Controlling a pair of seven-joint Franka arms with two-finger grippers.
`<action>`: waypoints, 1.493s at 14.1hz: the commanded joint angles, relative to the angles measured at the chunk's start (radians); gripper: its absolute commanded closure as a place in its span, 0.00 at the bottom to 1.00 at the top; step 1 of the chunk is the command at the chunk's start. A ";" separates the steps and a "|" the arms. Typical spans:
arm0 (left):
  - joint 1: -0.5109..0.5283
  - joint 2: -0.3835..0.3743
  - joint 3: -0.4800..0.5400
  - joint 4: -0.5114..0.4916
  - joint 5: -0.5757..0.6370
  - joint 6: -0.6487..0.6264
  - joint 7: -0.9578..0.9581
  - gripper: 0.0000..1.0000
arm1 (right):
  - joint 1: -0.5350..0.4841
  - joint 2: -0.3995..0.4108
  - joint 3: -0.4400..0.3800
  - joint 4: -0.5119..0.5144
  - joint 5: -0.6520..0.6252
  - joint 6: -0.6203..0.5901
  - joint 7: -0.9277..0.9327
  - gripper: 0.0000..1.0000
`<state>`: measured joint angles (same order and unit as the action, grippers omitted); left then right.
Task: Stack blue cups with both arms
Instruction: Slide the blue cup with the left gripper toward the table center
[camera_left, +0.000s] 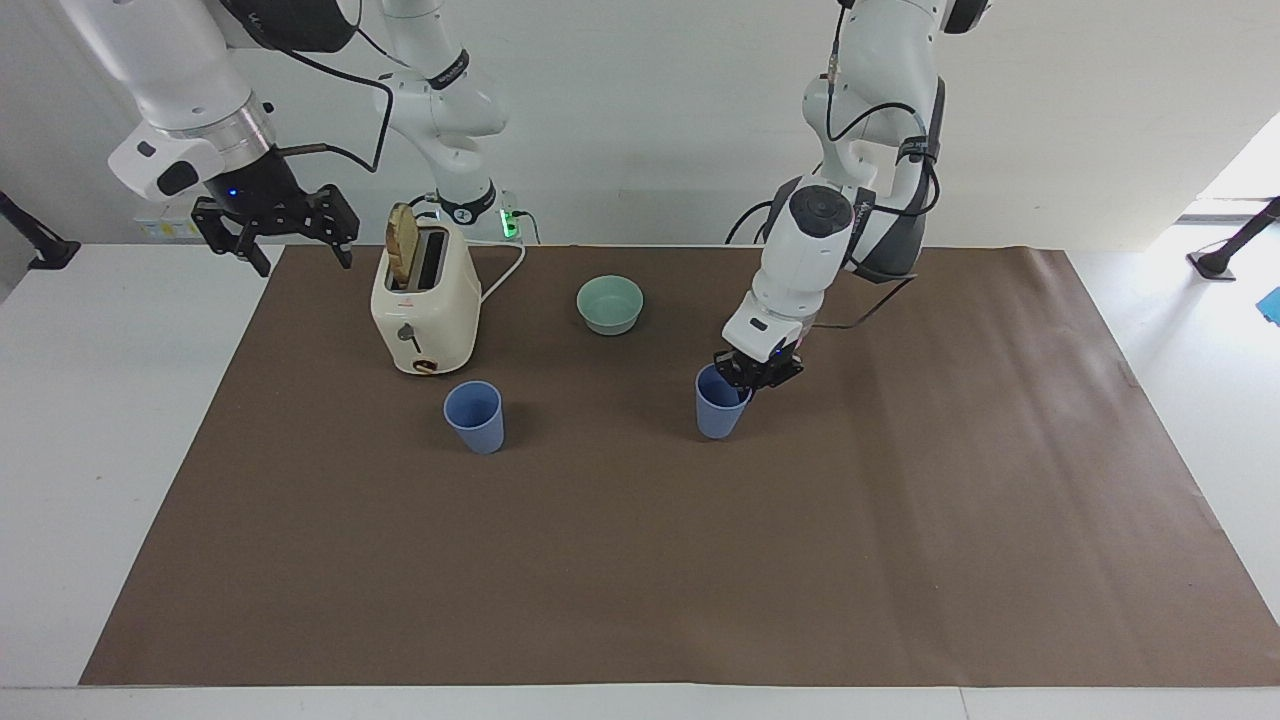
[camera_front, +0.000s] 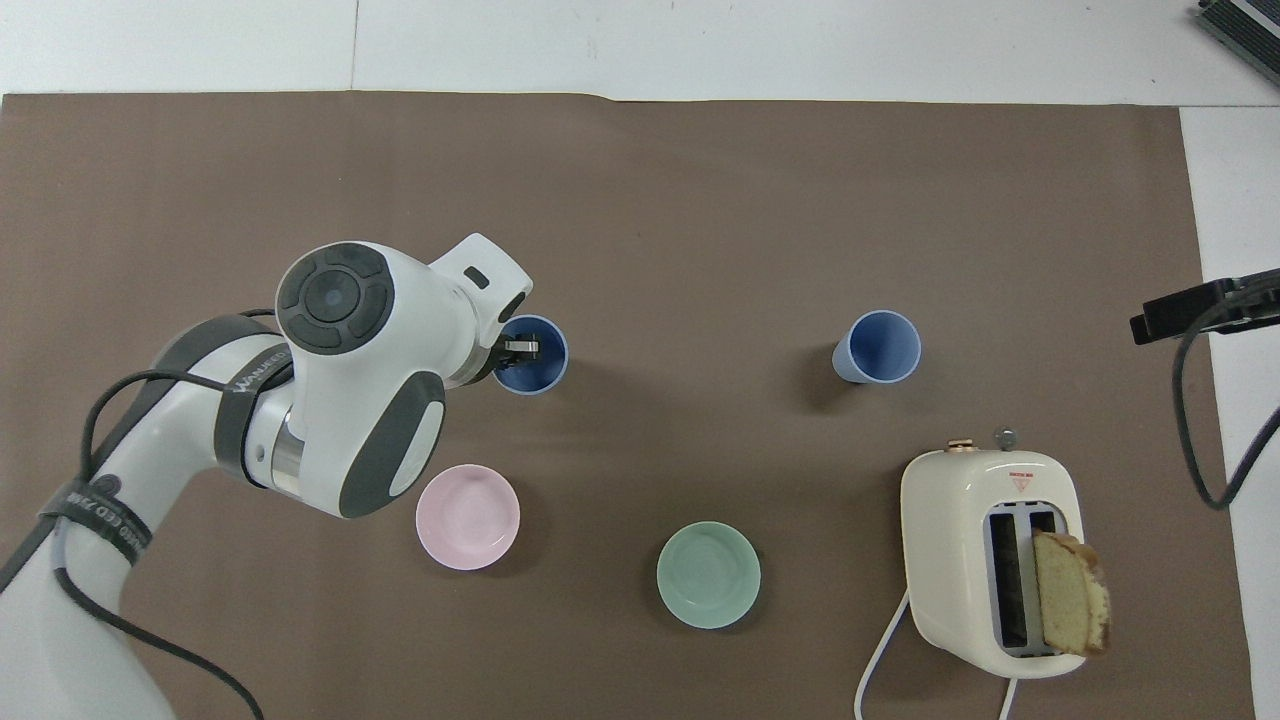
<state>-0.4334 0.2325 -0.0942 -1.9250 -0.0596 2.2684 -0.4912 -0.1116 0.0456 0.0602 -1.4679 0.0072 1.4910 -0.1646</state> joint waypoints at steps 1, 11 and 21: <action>-0.016 -0.013 0.019 -0.032 -0.006 0.033 -0.009 1.00 | -0.008 -0.024 0.009 -0.029 0.004 0.011 0.019 0.00; -0.007 -0.011 0.021 0.010 -0.006 0.017 0.003 0.00 | -0.011 -0.024 0.004 -0.029 0.002 0.012 0.017 0.00; 0.235 -0.183 0.033 0.153 0.006 -0.331 0.316 0.00 | 0.033 -0.057 0.009 -0.258 0.008 0.242 0.062 0.00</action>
<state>-0.2396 0.0374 -0.0540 -1.8269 -0.0590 2.0081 -0.2450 -0.0987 -0.0085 0.0646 -1.6584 0.0104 1.6672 -0.1543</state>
